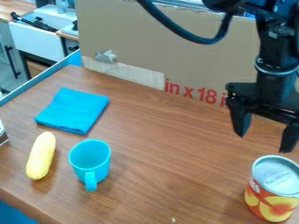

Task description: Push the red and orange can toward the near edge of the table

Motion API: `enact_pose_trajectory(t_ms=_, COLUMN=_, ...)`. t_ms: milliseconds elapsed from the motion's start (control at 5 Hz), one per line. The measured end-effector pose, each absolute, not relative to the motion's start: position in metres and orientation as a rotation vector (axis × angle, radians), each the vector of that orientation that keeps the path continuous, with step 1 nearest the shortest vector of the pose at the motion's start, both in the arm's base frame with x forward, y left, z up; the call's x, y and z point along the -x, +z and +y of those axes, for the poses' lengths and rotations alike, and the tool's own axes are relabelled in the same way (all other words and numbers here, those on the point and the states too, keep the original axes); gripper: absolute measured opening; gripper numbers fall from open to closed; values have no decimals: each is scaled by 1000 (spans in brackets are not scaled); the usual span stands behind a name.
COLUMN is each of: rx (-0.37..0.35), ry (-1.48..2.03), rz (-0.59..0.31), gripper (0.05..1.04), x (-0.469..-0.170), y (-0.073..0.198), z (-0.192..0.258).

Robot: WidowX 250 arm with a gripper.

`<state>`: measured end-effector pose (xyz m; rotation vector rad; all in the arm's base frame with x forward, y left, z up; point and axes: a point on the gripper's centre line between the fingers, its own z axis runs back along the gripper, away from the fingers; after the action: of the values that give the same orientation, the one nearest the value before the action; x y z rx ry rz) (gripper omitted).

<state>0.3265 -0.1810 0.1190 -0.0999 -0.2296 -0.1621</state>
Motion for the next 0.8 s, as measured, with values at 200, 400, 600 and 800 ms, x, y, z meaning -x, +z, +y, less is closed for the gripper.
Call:
enact_pose_trajectory(t_ms=200, rx=88, ry=-178, rz=-228, gripper=1001, x=-347, y=117, z=-191)
enact_pose_trajectory(t_ms=400, rx=60, ry=-185, rz=-209, gripper=1001, x=-365, y=107, z=-199)
enact_pose_trajectory(t_ms=600, rx=40, ry=-156, rz=-164, gripper=1001, x=-379, y=86, z=-206)
enact_pose_trajectory(t_ms=800, rx=40, ry=-134, rz=-158, gripper=1001, x=-385, y=78, z=-211)
